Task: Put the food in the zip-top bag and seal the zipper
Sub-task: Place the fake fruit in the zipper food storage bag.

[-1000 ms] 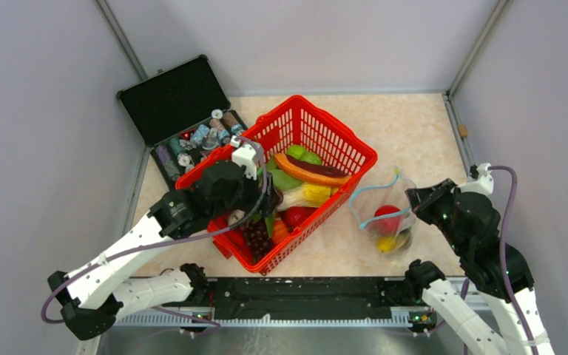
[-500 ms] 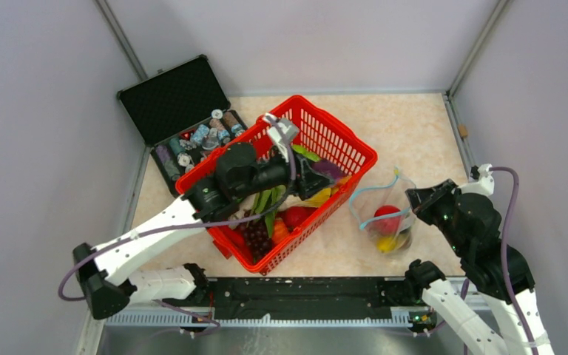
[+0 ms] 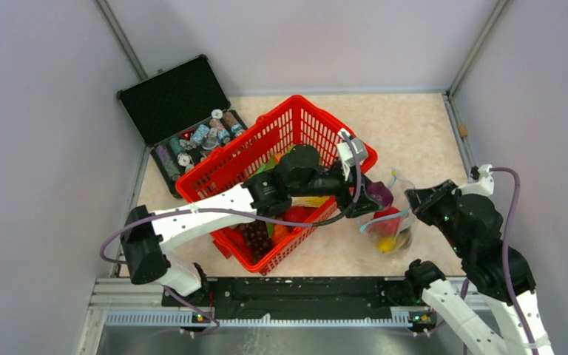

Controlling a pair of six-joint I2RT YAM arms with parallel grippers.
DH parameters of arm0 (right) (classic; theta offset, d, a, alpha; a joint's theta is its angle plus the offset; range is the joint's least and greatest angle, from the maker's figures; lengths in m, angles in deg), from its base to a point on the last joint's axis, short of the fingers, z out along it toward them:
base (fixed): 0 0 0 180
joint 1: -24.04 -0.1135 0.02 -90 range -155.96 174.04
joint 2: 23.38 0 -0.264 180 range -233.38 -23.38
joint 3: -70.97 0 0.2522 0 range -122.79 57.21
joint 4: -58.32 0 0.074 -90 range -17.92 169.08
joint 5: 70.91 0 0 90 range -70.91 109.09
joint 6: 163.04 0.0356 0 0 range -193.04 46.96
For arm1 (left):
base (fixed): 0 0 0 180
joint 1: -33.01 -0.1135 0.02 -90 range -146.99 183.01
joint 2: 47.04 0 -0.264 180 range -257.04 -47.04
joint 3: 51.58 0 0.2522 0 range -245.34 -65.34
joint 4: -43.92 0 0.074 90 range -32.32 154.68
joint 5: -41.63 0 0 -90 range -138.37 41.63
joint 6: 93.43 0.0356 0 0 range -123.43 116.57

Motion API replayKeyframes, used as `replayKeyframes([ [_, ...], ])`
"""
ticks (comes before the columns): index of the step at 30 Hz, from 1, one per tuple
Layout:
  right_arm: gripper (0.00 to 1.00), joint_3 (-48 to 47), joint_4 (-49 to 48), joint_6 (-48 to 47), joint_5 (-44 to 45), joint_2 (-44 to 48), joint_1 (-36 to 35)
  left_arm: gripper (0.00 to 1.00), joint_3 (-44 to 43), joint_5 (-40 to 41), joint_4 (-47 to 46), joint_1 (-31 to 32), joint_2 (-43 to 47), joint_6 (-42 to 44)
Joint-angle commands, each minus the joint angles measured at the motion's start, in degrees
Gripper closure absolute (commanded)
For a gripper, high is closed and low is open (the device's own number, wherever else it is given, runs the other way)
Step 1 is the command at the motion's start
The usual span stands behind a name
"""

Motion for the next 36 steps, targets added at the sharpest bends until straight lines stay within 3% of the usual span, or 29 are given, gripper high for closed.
replayKeyframes([
  [1,0.96,-3.63,-1.74,-0.26,0.40,1.50,-0.48,0.67,-2.97,-1.70,-1.89,0.89,-3.27,3.81],
  [11,0.96,-3.65,-5.46,-1.92,-2.99,2.58,-0.43,0.66,-6.97,-0.66,1.84,1.96,-9.44,7.34],
  [23,0.95,-3.51,-4.56,1.71,-4.08,1.47,-0.47,0.57,-11.63,6.35,2.79,4.17,-13.58,11.75],
  [30,0.95,-3.96,-8.86,1.55,-8.79,1.88,-0.45,0.53,-14.10,11.49,5.32,4.34,-16.19,12.01],
  [36,0.95,-5.34,-6.41,2.50,-7.05,1.94,-0.43,0.45,-18.11,13.58,6.59,4.34,-18.85,12.29],
])
